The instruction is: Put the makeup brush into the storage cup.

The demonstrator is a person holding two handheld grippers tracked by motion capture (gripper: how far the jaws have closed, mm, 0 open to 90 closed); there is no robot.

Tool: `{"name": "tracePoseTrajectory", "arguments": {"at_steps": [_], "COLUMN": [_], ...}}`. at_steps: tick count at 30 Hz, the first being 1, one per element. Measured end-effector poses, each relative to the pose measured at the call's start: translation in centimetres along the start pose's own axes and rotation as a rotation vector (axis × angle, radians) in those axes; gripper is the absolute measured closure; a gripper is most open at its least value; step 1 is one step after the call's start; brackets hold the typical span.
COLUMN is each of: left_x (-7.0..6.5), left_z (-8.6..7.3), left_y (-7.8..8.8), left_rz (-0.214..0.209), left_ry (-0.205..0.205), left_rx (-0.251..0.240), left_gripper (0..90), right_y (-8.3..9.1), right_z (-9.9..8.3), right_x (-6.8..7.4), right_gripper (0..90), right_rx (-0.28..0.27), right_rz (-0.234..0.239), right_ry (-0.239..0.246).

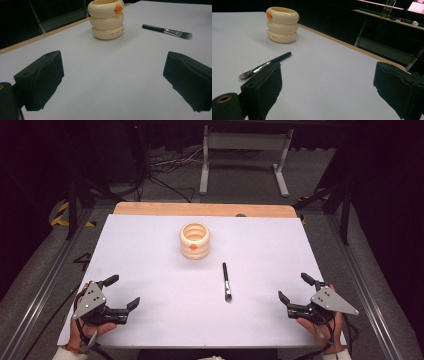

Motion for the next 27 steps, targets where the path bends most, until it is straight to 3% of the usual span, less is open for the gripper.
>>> {"name": "tracePoseTrajectory", "arguments": {"at_steps": [14, 19, 27], "left_x": [-0.2, -0.3, -0.5], "left_z": [-0.4, -0.4, -0.5], "left_y": [-0.3, -0.5, -0.6], "left_rz": [-0.029, -0.032, -0.043], "left_ry": [0.014, 0.007, 0.015], "left_rx": [0.018, 0.024, 0.034], "left_gripper": [4.6, 4.8, 5.0], "right_y": [-1.0, -1.4, -3.5], "right_z": [-0.4, 0.1, 2.2], "right_x": [0.4, 1.0, 2.7], "right_gripper": [10.0, 10.2, 12.8], "right_rx": [0.067, 0.09, 0.195], "right_rz": [-0.008, 0.017, 0.058], "right_ry": [-0.015, -0.021, -0.011]}}
Point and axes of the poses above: each handheld gripper's, and its own axes: y roughly backward along the jaws, z roughly out of its top, x roughly to its left, the point moved 3 cm from there along -y, roughly forward along the jaws, and after that the axes turned 10 degrees about -z, right-handed, at the moved point
